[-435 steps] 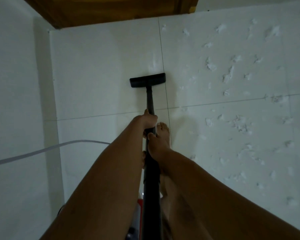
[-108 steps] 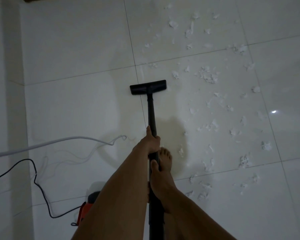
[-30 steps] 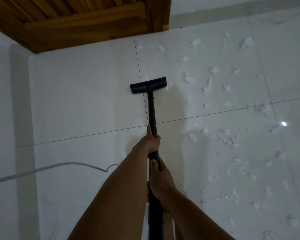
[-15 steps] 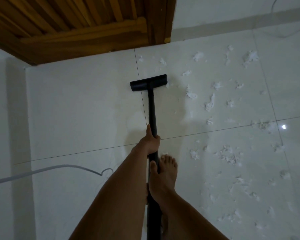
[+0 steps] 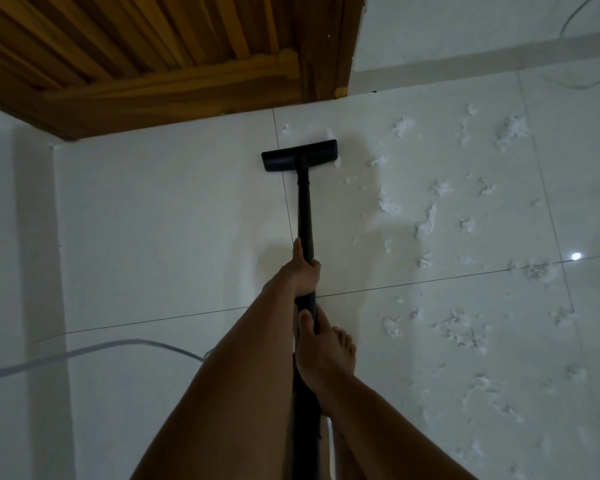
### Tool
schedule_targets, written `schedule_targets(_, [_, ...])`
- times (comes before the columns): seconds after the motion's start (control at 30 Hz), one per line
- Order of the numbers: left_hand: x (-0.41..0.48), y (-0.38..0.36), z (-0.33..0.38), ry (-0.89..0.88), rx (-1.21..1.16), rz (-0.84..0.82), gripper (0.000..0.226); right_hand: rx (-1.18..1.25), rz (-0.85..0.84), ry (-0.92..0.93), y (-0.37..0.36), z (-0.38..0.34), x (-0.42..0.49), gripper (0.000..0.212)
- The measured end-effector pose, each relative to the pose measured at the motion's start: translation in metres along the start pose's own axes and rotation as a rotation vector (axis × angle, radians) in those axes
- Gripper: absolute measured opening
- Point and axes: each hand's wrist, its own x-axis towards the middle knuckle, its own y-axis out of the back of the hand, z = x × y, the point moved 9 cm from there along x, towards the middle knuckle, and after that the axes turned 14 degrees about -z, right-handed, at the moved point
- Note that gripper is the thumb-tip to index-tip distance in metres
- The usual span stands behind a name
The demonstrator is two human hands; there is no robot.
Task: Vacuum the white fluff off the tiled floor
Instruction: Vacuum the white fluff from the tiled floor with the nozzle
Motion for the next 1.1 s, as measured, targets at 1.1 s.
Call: schedule_targets(1.1, [-0.011,0.066,0.06,-0.026,-0.025,0.021,0.07,0.201,0.205,-0.092,0.007,-0.024,0.069,0.086])
